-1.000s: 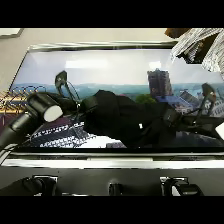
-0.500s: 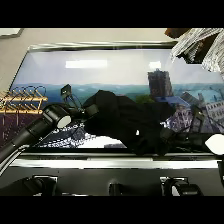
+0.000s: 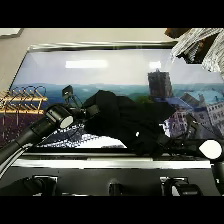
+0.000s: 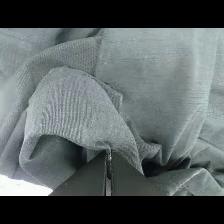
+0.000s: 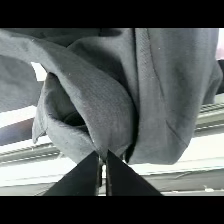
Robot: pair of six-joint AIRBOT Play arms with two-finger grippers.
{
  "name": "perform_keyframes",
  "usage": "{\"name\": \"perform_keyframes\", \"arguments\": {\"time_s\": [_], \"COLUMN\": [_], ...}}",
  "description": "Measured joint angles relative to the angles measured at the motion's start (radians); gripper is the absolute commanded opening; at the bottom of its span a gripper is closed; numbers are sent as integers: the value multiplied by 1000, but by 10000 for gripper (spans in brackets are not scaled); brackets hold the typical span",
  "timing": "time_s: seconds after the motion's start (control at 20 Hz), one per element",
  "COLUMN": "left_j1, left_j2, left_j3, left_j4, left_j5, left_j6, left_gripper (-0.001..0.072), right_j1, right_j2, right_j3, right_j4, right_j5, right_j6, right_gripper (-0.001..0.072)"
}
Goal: Fold the clothes and pants, and hang the long-sleeved shirts on hangers.
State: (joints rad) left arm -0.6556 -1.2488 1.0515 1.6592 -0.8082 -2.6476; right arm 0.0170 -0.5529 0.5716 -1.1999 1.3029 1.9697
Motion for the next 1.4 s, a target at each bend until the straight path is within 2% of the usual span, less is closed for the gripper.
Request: {"name": "perform_keyframes", "arguments": {"time_s": [0.25, 0.5, 0.7, 0.9, 1.0, 1.15, 1.4], "left_j1": [0, 2, 28, 65, 77, 86, 83], "left_j2": [-1, 0, 2, 5, 8, 11, 5], "left_j3": [0, 3, 29, 82, 100, 105, 84], "left_j4": [1, 1, 4, 33, 52, 75, 89], "left_j5": [16, 127, 239, 231, 177, 51, -32], "left_j6": [-1, -13, -43, -52, -54, -59, -60], "left_gripper": [15, 14, 14, 13, 13, 14, 14], "right_j1": [0, 0, 7, 156, 278, 389, 443], "right_j2": [-75, -380, -544, -576, -574, -519, -321], "right_j3": [34, 336, 639, 756, 763, 679, 351], "right_j4": [-5, 3, 4, -121, -257, -420, -461], "right_j5": [-117, -202, -139, -17, 39, 77, 39], "right_j6": [-28, -173, -270, -303, -268, -160, 45], "right_gripper": [26, 26, 26, 26, 25, 26, 26]}}
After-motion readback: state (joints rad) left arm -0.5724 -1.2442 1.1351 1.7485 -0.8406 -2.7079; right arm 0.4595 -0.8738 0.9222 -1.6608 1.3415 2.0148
